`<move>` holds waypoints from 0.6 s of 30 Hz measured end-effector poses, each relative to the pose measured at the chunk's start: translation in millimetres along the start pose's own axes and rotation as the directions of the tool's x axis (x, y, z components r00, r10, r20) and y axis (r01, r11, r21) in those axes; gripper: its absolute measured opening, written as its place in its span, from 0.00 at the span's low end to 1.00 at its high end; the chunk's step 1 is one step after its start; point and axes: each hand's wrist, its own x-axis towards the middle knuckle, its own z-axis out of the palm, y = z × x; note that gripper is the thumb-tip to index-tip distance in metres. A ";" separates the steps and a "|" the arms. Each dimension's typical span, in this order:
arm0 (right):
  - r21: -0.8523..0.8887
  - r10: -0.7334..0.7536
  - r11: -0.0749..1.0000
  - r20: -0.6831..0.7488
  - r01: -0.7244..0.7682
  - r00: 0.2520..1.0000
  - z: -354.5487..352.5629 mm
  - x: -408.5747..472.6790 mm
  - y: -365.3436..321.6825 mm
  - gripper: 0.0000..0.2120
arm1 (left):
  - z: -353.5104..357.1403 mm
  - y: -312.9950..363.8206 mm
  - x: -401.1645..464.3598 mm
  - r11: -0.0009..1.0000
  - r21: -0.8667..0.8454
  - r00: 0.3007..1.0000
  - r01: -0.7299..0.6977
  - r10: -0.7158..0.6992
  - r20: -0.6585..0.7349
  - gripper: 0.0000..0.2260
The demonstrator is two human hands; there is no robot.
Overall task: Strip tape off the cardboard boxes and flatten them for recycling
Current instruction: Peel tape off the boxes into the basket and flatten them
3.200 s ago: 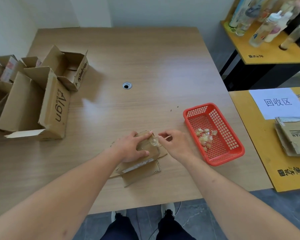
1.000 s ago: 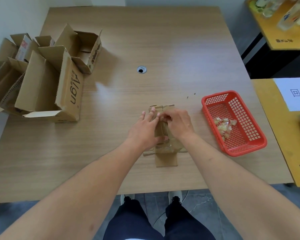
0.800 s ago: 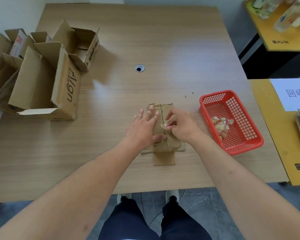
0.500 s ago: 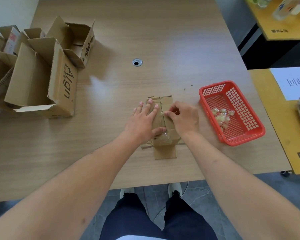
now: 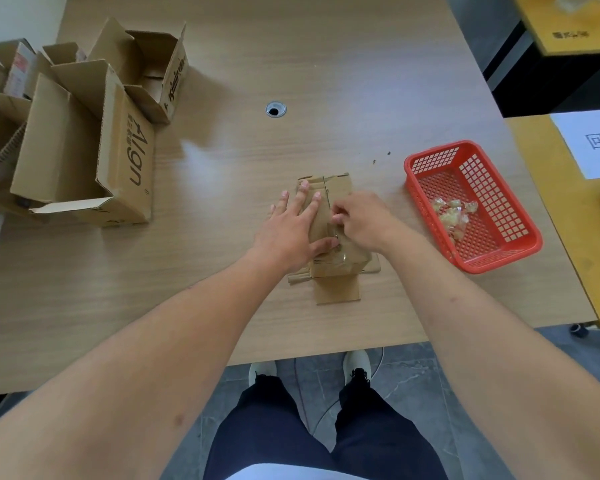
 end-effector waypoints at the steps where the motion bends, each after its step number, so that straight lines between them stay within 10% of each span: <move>1: 0.020 -0.016 1.000 0.076 0.015 0.997 -5.6 -1.9 2.5 0.05 | 0.3 -0.3 0.0 1.000 -0.005 1.000 -0.002 0.002 -0.002 0.44; 7: 0.403 0.123 0.915 -0.270 -0.004 0.955 3.3 -5.4 7.2 0.17 | 2.5 -0.3 0.6 0.999 -0.032 1.000 -0.008 0.008 -0.001 0.44; 18: 0.271 -0.010 0.955 -0.368 0.117 0.930 32.5 -1.8 2.1 0.15 | 4.5 0.2 1.4 0.998 -0.068 1.000 -0.008 0.007 -0.005 0.44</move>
